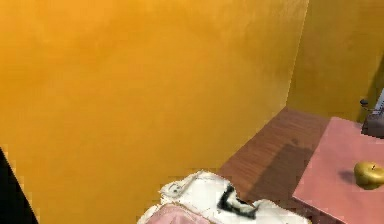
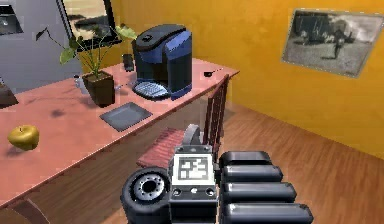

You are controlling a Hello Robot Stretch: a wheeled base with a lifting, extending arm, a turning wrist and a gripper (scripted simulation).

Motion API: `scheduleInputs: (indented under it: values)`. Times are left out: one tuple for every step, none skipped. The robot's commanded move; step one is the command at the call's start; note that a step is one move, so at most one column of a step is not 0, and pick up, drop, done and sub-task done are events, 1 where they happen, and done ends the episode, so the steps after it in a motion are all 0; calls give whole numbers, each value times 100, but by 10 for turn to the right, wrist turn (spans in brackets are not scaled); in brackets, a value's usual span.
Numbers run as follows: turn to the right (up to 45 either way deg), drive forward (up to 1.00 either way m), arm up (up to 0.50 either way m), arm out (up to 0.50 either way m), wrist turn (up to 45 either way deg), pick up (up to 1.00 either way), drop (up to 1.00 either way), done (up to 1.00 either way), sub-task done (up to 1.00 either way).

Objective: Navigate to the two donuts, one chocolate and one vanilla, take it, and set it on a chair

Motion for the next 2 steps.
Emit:
scheduleInputs:
  values:
    - [-30,0,0,0,0,0,0,0,0]
    - [0,0,0,48,0,0,0,0,0]
